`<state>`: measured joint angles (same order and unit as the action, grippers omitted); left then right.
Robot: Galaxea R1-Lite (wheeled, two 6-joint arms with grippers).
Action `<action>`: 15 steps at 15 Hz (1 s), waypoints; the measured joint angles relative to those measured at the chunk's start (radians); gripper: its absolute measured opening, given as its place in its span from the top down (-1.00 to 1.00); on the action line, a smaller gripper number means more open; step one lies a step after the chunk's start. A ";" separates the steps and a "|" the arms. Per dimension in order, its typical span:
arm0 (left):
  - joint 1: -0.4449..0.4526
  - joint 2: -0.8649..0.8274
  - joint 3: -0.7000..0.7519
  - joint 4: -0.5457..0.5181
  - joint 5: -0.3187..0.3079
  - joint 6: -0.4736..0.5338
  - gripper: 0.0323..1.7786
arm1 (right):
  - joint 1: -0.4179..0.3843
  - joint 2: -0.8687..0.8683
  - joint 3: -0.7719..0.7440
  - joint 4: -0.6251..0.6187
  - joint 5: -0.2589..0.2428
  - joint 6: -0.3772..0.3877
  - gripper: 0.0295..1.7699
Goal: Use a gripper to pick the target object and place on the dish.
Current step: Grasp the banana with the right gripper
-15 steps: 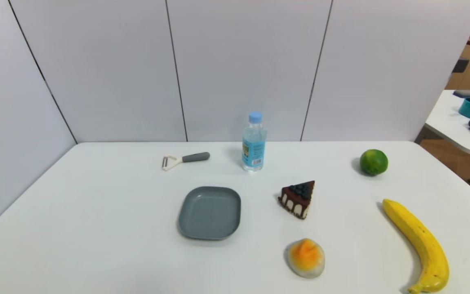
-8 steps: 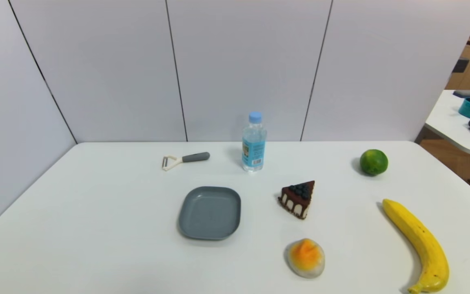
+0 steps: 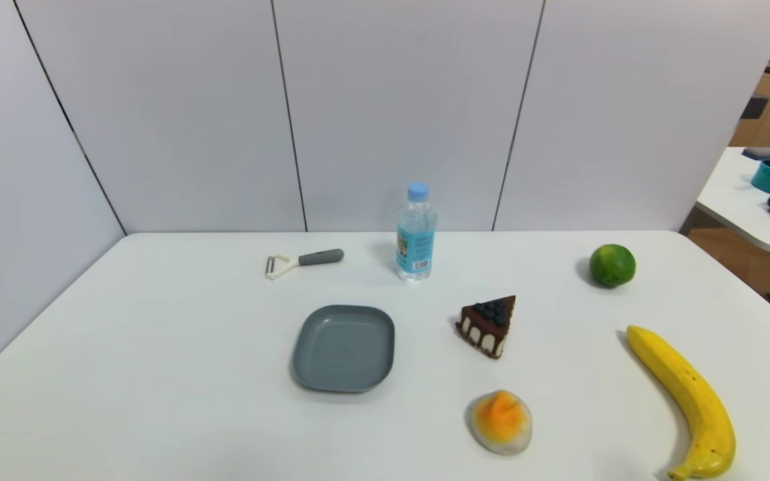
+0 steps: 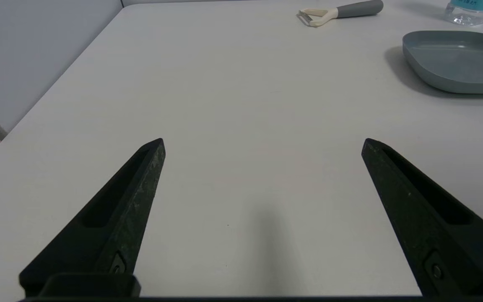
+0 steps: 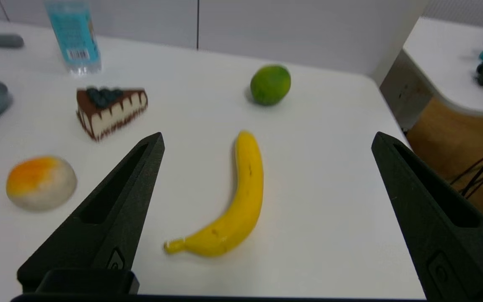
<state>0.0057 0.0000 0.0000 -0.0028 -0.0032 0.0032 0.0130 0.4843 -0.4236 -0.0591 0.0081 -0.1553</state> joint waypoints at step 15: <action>0.000 0.000 0.000 0.000 0.000 0.000 -0.90 | -0.017 0.871 -1.041 0.849 -0.006 -0.006 -0.93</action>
<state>0.0057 0.0000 0.0000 -0.0028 -0.0032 0.0032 -0.0038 1.3557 -1.4645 0.7894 0.0023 -0.1611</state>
